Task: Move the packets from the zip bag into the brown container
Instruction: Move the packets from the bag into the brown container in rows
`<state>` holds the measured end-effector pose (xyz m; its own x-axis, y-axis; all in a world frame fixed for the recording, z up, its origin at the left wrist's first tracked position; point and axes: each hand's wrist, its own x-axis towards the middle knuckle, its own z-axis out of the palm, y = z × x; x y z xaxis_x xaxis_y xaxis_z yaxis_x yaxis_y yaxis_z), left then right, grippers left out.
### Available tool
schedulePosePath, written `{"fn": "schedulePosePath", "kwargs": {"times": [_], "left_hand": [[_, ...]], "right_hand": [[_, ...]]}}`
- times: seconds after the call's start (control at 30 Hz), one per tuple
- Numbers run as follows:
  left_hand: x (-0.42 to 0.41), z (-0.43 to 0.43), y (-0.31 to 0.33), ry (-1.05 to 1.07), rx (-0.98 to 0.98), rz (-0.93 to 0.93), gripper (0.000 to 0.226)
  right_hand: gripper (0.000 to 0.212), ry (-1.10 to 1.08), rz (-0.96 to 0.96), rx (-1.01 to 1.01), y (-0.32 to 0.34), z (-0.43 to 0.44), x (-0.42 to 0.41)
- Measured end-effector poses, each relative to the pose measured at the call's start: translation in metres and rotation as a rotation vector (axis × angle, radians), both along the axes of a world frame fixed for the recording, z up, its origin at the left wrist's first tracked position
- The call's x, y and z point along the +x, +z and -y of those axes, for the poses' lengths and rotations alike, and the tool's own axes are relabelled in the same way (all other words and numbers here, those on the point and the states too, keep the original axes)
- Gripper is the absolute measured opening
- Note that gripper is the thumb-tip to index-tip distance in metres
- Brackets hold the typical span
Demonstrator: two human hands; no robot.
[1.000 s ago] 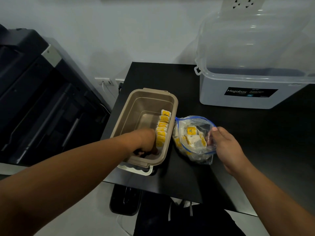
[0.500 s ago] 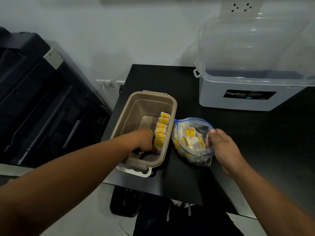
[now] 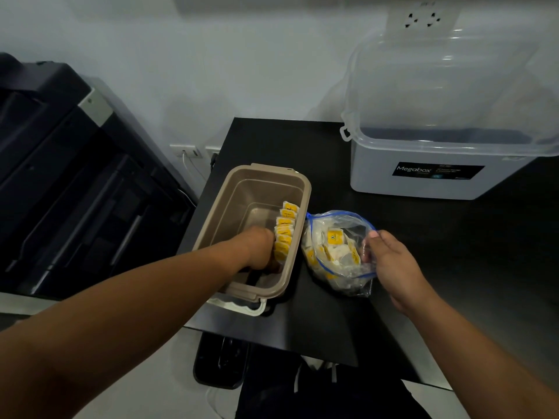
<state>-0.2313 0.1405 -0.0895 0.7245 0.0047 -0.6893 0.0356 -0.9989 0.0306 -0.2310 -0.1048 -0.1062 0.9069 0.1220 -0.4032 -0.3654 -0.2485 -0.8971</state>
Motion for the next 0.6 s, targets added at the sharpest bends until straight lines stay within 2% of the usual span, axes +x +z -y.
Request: {"fn": "schedulePosePath", "kwargs": {"times": [0.13, 0.27, 0.47, 0.53, 0.6], "left_hand": [[-0.001, -0.005, -0.002, 0.028, -0.034, 0.005, 0.028], [-0.001, -0.011, -0.002, 0.072, -0.086, 0.007, 0.013], [0.002, -0.02, 0.027, 0.129, -0.159, -0.005, 0.025], [0.005, -0.021, 0.048, 0.079, -0.12, 0.06, 0.026], [0.006, -0.016, 0.073, 0.073, -0.081, 0.226, 0.022]], "right_hand": [[0.038, 0.005, -0.005, -0.017, 0.0, 0.0, 0.0], [0.039, 0.013, -0.003, -0.031, 0.001, 0.0, 0.001], [0.039, 0.021, -0.008, -0.017, 0.0, 0.002, 0.001], [0.039, 0.016, -0.002, -0.009, -0.001, 0.003, 0.001], [0.039, 0.013, 0.0, 0.0, -0.001, 0.004, 0.001]]}}
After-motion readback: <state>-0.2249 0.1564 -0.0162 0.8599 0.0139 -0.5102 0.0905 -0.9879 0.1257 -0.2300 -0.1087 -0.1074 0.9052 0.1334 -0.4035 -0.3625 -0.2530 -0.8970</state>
